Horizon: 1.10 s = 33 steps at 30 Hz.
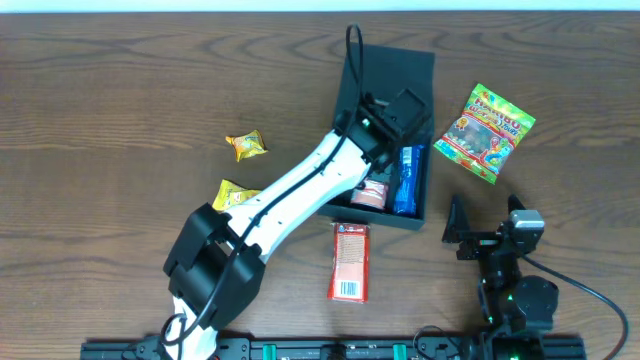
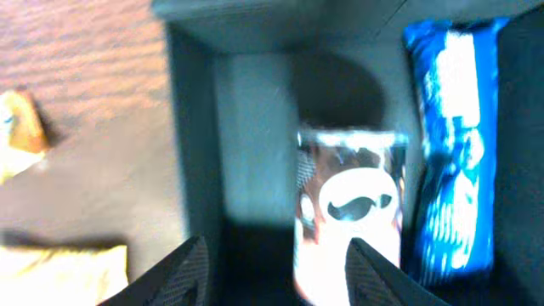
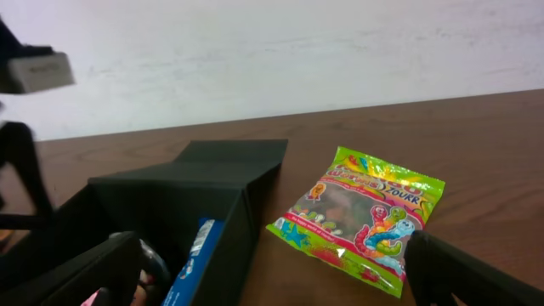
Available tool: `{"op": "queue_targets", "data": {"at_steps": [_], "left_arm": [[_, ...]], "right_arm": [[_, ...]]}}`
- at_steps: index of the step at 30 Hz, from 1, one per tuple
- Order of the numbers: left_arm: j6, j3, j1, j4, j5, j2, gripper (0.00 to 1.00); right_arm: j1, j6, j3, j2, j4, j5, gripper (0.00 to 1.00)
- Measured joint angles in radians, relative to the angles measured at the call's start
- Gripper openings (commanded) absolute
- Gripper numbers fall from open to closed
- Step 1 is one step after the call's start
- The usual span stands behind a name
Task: Pack container
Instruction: 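Grasp the red Hello Panda box with the left gripper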
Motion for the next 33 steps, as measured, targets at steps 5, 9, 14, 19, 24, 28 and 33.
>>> {"op": "queue_targets", "data": {"at_steps": [5, 9, 14, 19, 24, 28, 33], "left_arm": [[-0.007, 0.001, -0.006, -0.127, 0.006, -0.067, 0.49], [-0.017, 0.0, -0.043, -0.194, -0.008, -0.182, 0.49], [-0.077, -0.102, -0.15, -0.179, -0.044, -0.357, 0.54], [-0.187, -0.344, -0.265, -0.101, -0.051, -0.466, 0.63], [-0.259, -0.559, -0.325, 0.047, -0.04, -0.478, 0.86], [-0.301, -0.64, -0.335, 0.126, -0.012, -0.478, 0.95], [-0.354, -0.653, -0.335, 0.162, 0.011, -0.478, 0.95]], "right_arm": [[0.0, 0.0, 0.0, 0.0, 0.0, 0.0, 0.99], [0.0, 0.0, 0.0, 0.0, 0.0, 0.0, 0.99], [0.0, 0.0, 0.0, 0.0, 0.0, 0.0, 0.99], [0.0, 0.0, 0.0, 0.0, 0.0, 0.0, 0.99], [0.0, 0.0, 0.0, 0.0, 0.0, 0.0, 0.99], [0.0, 0.0, 0.0, 0.0, 0.0, 0.0, 0.99], [0.0, 0.0, 0.0, 0.0, 0.0, 0.0, 0.99]]}}
